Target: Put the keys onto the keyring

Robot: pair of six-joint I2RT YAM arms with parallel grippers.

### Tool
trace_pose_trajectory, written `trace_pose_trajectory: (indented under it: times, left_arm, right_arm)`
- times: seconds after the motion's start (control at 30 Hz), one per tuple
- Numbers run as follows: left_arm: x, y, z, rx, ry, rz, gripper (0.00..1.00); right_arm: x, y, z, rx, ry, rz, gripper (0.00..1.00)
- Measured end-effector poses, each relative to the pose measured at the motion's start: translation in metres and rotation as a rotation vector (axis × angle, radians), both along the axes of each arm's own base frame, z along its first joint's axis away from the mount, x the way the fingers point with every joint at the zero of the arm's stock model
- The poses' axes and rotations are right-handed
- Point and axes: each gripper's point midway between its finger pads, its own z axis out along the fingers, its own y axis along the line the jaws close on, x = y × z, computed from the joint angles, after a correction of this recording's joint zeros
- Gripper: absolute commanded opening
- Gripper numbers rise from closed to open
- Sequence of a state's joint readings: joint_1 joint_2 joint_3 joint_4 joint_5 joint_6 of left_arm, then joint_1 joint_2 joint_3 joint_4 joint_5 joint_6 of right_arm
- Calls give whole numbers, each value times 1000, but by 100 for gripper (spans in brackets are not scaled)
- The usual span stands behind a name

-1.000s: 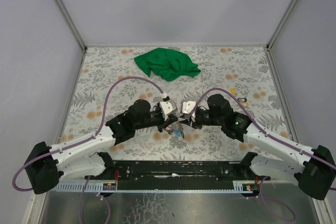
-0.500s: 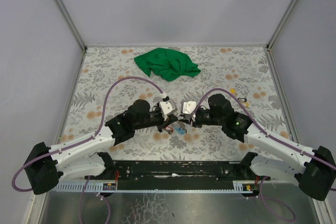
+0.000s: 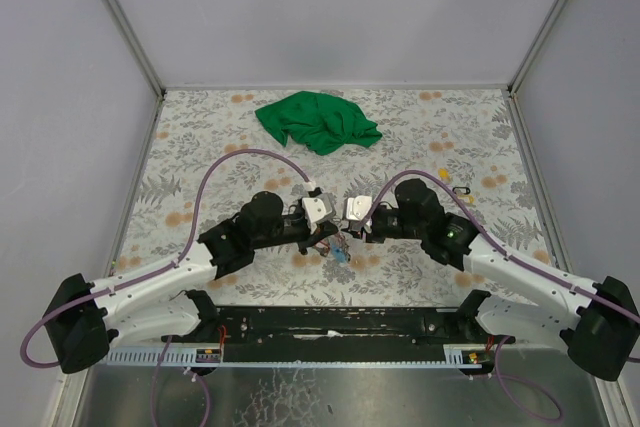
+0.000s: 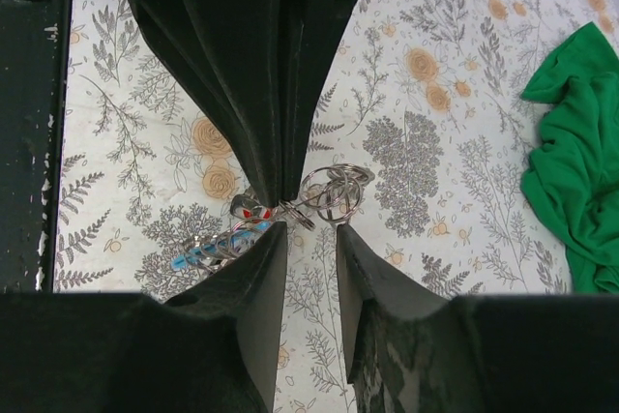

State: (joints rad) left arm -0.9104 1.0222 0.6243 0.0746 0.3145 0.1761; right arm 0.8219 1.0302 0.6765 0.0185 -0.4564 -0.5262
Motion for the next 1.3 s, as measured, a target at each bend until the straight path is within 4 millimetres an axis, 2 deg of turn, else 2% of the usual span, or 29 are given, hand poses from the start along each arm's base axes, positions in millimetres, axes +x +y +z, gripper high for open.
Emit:
trace_pose_trajectory:
  times: [0.2, 0.33, 0.57, 0.63, 0.77, 1.03, 1.3]
  left_arm:
    - [-2, 0, -1, 1, -2, -10, 0]
    - [-4, 1, -2, 0, 0, -20, 0]
    - [-5, 1, -3, 0, -2, -22, 0]
    - [-5, 2, -3, 1, -3, -21, 0]
    - [-6, 3, -5, -4, -7, -20, 0]
    - [-6, 9, -9, -64, -44, -1, 26]
    - [-1, 18, -14, -131, -70, 30, 32]
  right_arm:
    - [-2, 2, -4, -17, 14, 22, 32]
    - [-4, 4, -4, -20, 22, 38, 27]
    - [-7, 6, -5, -25, 35, 66, 9]
    - [-8, 6, -6, -32, 43, 69, 1]
    - [-11, 6, -9, -41, 56, 78, 0]
    - [-11, 6, -8, -34, 60, 78, 0]
    - [-11, 7, -7, -26, 68, 72, 0]
